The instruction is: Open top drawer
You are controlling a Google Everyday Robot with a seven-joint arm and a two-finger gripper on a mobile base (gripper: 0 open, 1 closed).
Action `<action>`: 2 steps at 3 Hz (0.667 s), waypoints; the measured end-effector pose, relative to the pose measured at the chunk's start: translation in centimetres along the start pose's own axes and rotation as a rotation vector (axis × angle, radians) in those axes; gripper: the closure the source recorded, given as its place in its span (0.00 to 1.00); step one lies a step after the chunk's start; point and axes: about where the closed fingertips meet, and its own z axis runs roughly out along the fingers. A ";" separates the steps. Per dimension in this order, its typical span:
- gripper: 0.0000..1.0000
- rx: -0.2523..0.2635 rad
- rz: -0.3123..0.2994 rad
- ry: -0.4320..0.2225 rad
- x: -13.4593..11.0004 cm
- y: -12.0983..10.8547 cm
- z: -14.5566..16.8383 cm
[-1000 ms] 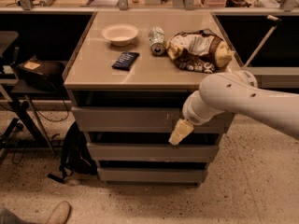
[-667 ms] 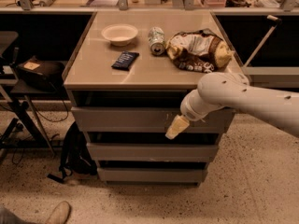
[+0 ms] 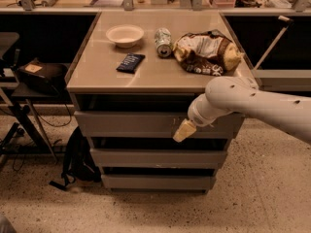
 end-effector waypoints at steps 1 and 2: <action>0.42 0.000 0.000 0.000 0.0 0.0 0.0; 0.65 0.000 0.000 0.000 0.0 0.0 0.0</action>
Offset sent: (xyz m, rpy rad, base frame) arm 0.0000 0.0000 0.0000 0.0000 0.0000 0.0000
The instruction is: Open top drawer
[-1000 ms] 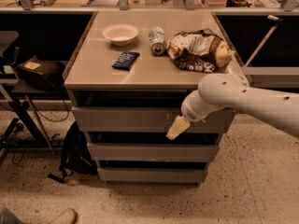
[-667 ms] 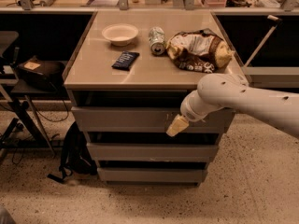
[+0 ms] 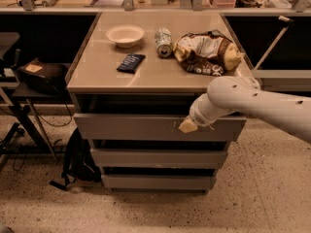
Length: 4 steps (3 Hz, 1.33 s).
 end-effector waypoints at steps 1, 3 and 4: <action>0.88 0.000 0.000 0.000 0.0 0.0 0.0; 1.00 -0.024 -0.010 -0.004 0.4 0.7 -0.9; 1.00 -0.028 -0.002 -0.005 1.2 1.8 -1.6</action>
Offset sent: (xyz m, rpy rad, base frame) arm -0.1527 -0.0437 0.0266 0.1062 0.1802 0.2607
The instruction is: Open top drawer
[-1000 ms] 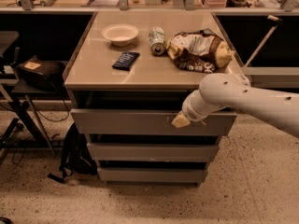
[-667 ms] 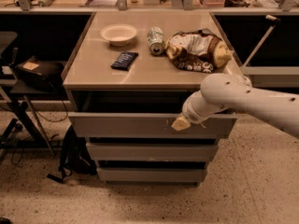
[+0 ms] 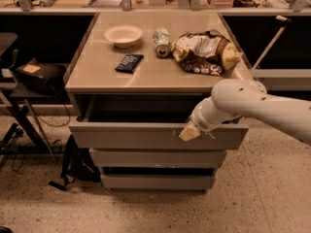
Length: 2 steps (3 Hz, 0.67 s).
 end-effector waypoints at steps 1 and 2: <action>1.00 0.000 0.006 -0.002 1.0 1.5 -1.0; 1.00 0.000 0.006 -0.002 1.0 1.5 -1.0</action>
Offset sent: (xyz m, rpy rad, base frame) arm -0.4571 -0.1110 0.0437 0.0231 -0.0290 -0.1932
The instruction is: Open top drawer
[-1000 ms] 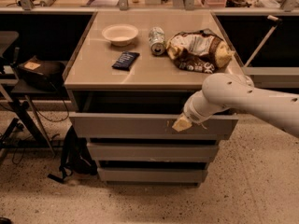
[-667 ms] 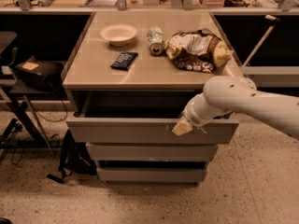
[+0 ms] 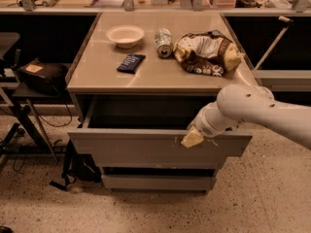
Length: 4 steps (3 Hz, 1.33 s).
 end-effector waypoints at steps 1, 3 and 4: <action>1.00 0.006 0.006 0.000 0.7 1.1 -0.6; 1.00 0.023 0.047 -0.026 1.1 3.2 -2.1; 1.00 0.021 0.048 -0.018 2.2 4.5 -3.0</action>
Offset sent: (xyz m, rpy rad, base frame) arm -0.4754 -0.0848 0.0337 -0.0941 -0.0339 -0.1910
